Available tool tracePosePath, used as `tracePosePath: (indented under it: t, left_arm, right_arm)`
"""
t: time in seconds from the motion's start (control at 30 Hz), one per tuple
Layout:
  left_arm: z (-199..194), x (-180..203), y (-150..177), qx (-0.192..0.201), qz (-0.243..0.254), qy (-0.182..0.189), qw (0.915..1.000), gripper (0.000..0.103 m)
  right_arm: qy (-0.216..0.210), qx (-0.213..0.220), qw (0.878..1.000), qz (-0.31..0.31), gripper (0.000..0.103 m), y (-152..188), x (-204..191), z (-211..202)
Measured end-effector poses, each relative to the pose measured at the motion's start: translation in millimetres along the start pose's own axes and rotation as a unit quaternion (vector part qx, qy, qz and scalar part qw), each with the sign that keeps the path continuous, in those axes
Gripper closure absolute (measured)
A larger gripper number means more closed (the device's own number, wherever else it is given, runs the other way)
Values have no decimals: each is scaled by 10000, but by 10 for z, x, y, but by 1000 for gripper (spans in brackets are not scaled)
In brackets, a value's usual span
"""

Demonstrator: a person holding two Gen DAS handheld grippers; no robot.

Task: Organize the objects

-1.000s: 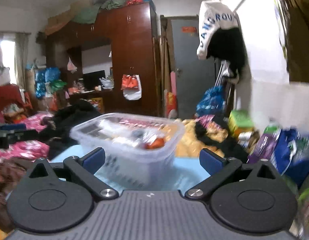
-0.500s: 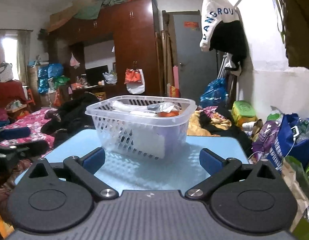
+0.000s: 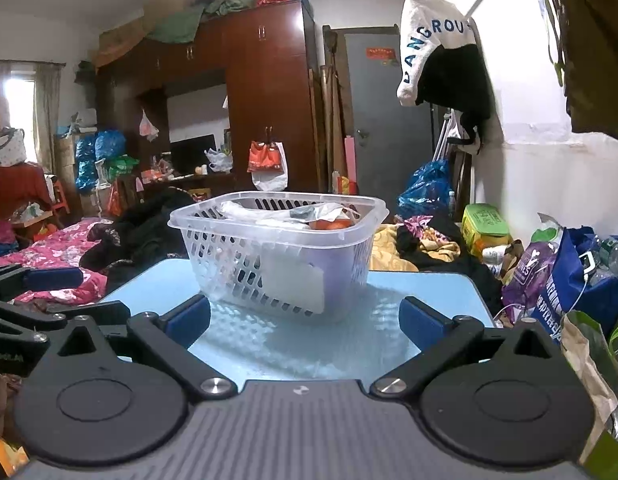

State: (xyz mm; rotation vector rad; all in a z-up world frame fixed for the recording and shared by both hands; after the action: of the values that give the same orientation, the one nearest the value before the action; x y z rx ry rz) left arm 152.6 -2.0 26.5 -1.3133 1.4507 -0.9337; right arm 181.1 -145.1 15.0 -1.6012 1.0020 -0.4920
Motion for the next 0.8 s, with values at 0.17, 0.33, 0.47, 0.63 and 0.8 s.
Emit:
tracePosePath:
  t: [0.17, 0.33, 0.47, 0.63, 0.8]
  left_arm:
    - [-7, 22, -2, 16, 8, -21, 10000, 2]
    - [-7, 1, -14, 16, -11, -52, 10000, 2]
    - [-12, 15, -22, 30, 3, -35, 10000, 2]
    - [0, 40, -27, 36, 38, -35, 10000, 2]
    - [0, 45, -31, 44, 30, -31, 10000, 2]
  right_arm:
    - [-30, 28, 10000, -14, 0, -5, -5, -18]
    - [-29, 80, 10000, -32, 0, -5, 1, -28]
    - [-56, 66, 10000, 4, 0, 2, 4, -26]
    - [-108, 37, 9999, 84, 0, 19, 16, -31]
    - [-121, 85, 9998, 113, 0, 11, 41, -54]
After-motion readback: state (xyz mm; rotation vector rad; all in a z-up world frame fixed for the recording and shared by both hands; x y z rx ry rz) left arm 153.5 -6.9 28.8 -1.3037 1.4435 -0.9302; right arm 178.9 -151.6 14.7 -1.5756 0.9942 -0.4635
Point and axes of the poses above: each gripper's, at about its wrist camera, not at the fingertips, and z roughly the way its jaws point, x to its right, y to its underside, the point moved 10 cm from there along z, roughly the way its jaws point, and after that the axes turned 8 degrees about z, right-handed, at the moved point
